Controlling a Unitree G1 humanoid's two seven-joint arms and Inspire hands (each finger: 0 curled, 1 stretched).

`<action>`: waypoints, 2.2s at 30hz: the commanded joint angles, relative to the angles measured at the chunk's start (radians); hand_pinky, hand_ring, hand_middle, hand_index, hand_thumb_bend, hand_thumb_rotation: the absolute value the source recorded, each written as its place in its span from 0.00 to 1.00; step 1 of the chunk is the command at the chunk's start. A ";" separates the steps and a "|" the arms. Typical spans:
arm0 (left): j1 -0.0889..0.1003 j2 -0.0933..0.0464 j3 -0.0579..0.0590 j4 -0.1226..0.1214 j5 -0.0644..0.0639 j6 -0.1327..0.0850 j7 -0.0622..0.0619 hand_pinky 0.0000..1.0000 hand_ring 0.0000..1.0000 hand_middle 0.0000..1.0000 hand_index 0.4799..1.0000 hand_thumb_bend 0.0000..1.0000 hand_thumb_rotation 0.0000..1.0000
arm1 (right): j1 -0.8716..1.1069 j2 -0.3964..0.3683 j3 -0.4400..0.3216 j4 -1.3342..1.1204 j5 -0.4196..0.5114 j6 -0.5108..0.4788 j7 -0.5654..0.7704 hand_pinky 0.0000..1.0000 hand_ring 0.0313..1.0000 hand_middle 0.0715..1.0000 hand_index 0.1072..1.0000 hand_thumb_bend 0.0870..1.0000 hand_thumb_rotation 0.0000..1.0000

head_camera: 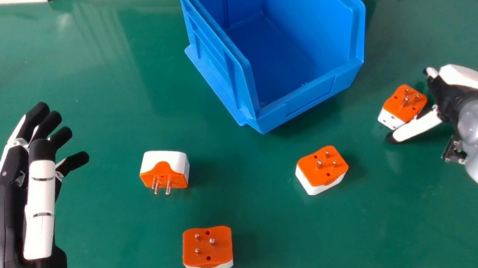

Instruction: Pick all objects and put in blue box

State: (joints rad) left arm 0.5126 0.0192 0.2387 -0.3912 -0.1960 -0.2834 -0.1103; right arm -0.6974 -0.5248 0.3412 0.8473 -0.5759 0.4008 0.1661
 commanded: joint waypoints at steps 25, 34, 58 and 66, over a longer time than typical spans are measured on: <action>0.027 -0.004 -0.004 -0.024 -0.008 -0.016 -0.016 0.75 0.86 0.89 0.75 0.55 0.81 | 0.036 -0.042 -0.017 -0.066 0.004 -0.004 0.011 0.36 0.50 0.57 0.49 0.49 0.18; 0.021 -0.011 -0.007 -0.033 0.006 0.002 0.005 0.77 0.87 0.89 0.77 0.56 0.83 | 0.046 -0.037 -0.023 -0.078 0.001 -0.025 -0.002 0.33 0.46 0.54 0.45 0.47 0.16; 0.019 0.000 -0.001 -0.032 0.003 0.000 -0.001 0.71 0.84 0.87 0.71 0.56 0.80 | 0.043 -0.036 -0.022 -0.087 -0.012 -0.004 0.008 0.33 0.45 0.53 0.44 0.46 0.15; 0.020 -0.004 -0.008 -0.029 -0.001 0.003 -0.003 0.73 0.85 0.87 0.74 0.56 0.81 | 0.051 -0.041 -0.031 -0.088 -0.007 -0.013 -0.003 0.34 0.47 0.55 0.44 0.46 0.15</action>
State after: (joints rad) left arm 0.5264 0.0107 0.2309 -0.4032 -0.1947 -0.2714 -0.1094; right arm -0.6597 -0.5607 0.3165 0.7650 -0.5911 0.3830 0.1583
